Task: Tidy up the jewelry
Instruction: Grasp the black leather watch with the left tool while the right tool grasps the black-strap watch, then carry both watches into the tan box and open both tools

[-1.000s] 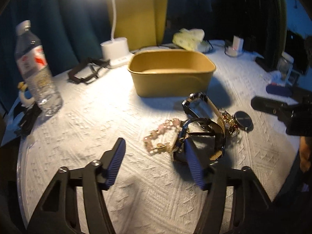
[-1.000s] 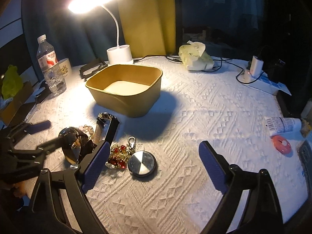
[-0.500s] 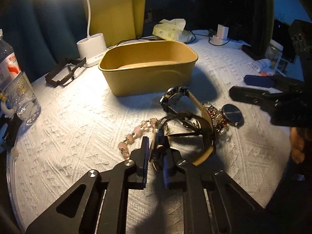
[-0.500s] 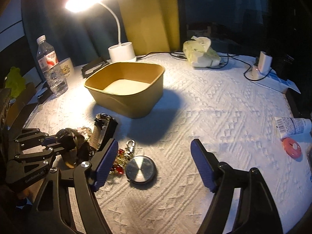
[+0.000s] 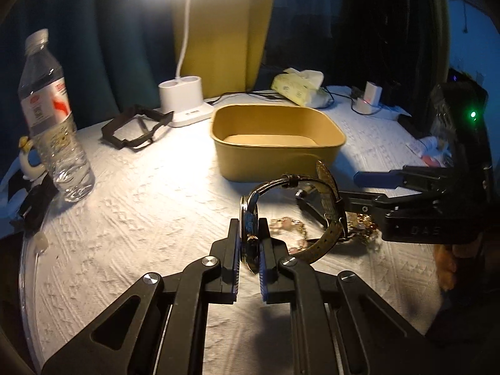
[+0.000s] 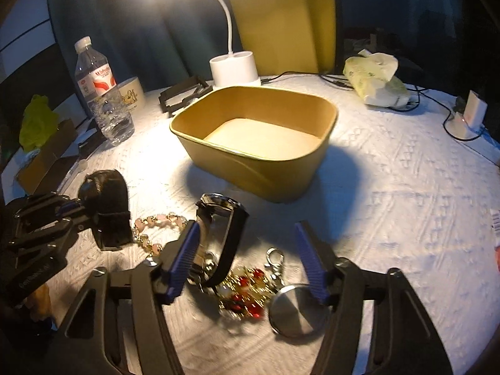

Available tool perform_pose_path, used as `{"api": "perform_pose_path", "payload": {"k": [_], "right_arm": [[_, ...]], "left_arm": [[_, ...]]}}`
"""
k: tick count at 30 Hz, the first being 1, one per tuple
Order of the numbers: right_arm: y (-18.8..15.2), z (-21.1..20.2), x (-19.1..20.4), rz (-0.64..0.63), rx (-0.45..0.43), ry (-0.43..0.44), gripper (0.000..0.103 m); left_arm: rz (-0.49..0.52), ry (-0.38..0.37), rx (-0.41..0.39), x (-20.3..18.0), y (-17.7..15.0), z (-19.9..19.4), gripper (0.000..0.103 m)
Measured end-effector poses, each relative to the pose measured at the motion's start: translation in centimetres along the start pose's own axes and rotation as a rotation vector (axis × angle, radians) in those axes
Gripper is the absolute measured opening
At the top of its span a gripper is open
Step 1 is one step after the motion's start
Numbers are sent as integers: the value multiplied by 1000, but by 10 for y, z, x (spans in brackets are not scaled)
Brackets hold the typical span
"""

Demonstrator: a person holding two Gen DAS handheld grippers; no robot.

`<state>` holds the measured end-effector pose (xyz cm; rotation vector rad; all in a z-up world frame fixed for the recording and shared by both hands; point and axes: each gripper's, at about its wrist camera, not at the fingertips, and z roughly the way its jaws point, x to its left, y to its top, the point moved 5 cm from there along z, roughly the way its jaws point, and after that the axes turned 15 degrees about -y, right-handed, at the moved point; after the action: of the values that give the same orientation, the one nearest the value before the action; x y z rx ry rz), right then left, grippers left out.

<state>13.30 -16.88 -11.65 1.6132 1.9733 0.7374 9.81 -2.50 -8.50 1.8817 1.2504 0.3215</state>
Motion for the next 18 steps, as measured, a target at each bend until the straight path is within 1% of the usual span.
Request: {"api": "perform_pose_path", "payload": {"k": [2,6,8,11,16,17,18], "right_arm": [[1,5,6,0,13,18,50],[0,14,17,-22,45,32,47],[0,15,22,-26,53,41,40],[1,14,27,-42,49,43,33],[1,9,28,-63,29,49,27],[1,8,28,-67,26,53,12],[1,6,27,-73,14,33,11]], "left_arm": [[-11,-3,-14,5,0,-3,11],[-26,-5,-32,12,-3,-9,11],[-33,-7,-36,14,-4,-10,11],[-38,-11,-45,16,-4,-12,11],[-38,-14,-56,14,-3,-13,11],[-39,-14,-57,14,-2,-13,11],[-39,-13,-57,13,-2,-13,11]]}}
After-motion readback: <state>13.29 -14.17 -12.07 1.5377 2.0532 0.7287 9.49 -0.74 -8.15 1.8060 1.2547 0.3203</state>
